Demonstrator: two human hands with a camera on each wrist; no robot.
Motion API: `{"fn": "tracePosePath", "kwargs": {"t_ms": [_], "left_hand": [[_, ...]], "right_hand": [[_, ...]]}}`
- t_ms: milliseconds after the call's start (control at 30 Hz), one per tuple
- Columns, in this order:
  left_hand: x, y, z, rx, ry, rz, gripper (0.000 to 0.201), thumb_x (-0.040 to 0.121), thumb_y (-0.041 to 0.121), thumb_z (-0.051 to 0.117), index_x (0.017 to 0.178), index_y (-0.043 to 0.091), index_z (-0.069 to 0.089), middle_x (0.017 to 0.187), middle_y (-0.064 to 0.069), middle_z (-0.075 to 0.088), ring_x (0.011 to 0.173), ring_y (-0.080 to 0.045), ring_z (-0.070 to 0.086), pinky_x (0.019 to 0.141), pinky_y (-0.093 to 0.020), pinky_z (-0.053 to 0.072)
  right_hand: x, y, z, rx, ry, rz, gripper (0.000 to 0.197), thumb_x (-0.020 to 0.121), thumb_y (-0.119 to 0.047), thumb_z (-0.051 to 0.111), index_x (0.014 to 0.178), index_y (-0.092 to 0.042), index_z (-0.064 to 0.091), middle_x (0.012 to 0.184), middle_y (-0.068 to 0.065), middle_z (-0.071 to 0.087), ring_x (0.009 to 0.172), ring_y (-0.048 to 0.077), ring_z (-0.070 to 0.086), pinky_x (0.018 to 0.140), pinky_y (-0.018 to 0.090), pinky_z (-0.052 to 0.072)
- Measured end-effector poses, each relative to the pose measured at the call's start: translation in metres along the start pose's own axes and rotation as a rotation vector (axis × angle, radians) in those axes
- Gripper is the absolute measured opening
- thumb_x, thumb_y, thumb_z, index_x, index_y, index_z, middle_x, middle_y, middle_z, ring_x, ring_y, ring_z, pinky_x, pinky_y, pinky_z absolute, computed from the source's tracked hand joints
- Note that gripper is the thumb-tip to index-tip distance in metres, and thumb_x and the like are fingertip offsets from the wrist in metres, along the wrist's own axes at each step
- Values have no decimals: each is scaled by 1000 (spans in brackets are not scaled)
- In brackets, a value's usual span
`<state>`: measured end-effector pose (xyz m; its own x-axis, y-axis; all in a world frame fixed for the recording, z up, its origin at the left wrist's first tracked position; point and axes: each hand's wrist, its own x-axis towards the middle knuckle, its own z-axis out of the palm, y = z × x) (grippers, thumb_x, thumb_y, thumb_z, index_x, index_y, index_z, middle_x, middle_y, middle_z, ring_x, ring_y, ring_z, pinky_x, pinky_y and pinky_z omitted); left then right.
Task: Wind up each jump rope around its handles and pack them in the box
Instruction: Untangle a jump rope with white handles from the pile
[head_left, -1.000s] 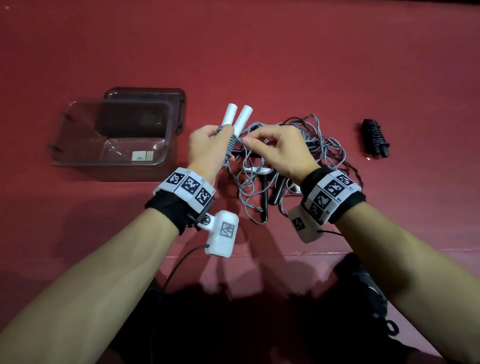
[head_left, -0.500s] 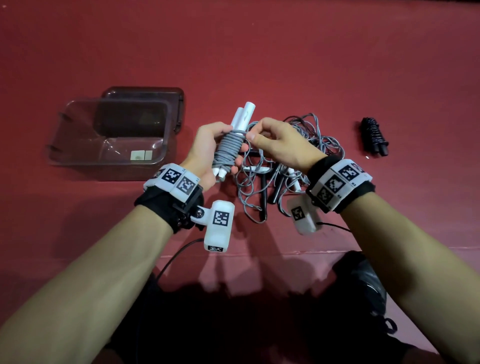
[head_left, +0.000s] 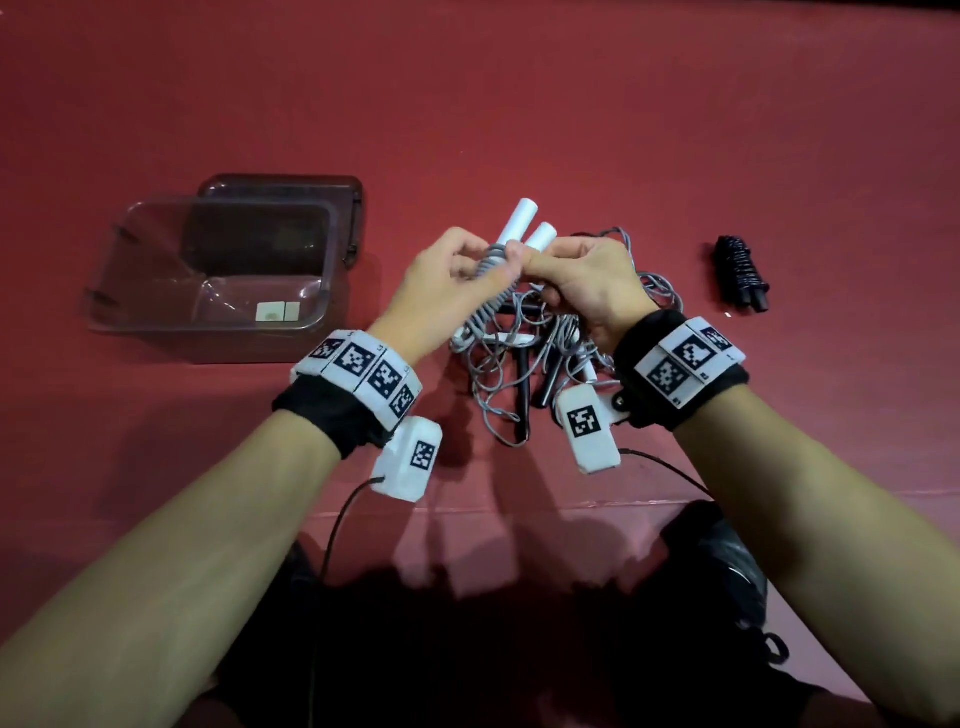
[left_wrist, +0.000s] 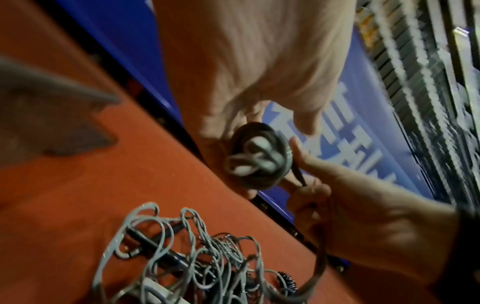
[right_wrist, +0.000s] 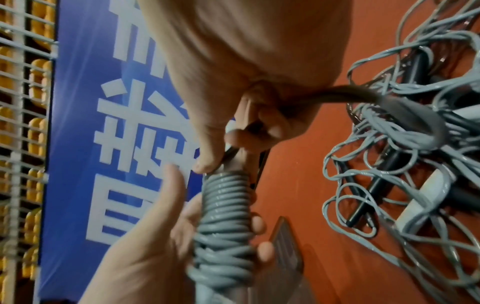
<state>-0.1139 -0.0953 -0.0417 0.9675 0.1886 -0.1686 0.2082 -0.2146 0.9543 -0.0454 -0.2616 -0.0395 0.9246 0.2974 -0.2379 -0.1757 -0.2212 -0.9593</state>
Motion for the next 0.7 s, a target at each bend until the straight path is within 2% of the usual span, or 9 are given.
{"fn": "tracePosePath", "kwargs": {"t_ms": [67,100,200,267,367,433,500,633,700], "left_hand": [[3,-3,-3,-75,-42,-16,25,96,24,71,113,6,65,90,-7,76,72,-18,72,65,-35,60],[4,-6,-4,-177,-48,-65,22,98,18,68,113,2,64,90,-12,75,69,-23,71,61,-36,60],[4,-9,-3,-366,5,-173,13,101,11,61,109,1,64,85,-17,70,63,-27,68,53,-34,57],[3,-12,0,-424,51,-211,13,103,12,57,109,1,61,82,-15,70,60,-26,66,52,-34,55],[4,-14,2,-491,144,-244,19,105,14,54,113,-3,56,85,-18,69,57,-24,64,51,-33,53],[6,-12,0,-460,187,-231,15,104,14,56,109,-1,56,82,-17,67,56,-22,63,51,-32,52],[8,-11,-2,-410,229,-213,12,101,15,60,105,4,59,81,-15,67,58,-23,61,52,-32,50],[6,-8,-1,-362,297,-210,24,80,32,66,96,14,65,87,-15,72,67,-26,63,57,-34,48],[3,-7,2,-353,307,-187,22,79,34,67,93,16,67,84,-11,73,67,-25,63,57,-34,47]], "right_hand": [[0,0,0,-95,44,-78,55,82,-49,81,74,4,68,60,9,49,51,15,37,49,27,28],[0,0,1,-142,30,-114,57,83,-52,78,80,5,71,65,10,55,56,17,42,53,30,32],[-2,-1,2,-156,-88,-138,29,90,-34,77,102,-8,77,90,9,78,78,9,67,77,26,52],[0,4,3,-188,-95,-161,33,86,-25,82,114,-10,72,94,6,78,84,6,71,84,22,55],[-1,15,8,-372,85,-387,27,83,-20,82,106,-14,69,89,-5,73,80,2,66,78,22,54],[-3,23,8,-472,166,-643,13,88,-20,78,98,-13,73,89,-3,72,81,9,65,78,25,52],[-4,25,7,-552,159,-798,15,94,-23,71,102,-12,76,92,0,73,84,15,67,79,30,54],[-7,17,7,-1008,192,-804,30,104,-41,48,104,-25,73,87,-6,71,79,20,68,59,34,48],[-8,13,7,-1059,198,-710,33,106,-42,42,98,-24,69,85,-5,70,77,22,67,60,36,46]]}}
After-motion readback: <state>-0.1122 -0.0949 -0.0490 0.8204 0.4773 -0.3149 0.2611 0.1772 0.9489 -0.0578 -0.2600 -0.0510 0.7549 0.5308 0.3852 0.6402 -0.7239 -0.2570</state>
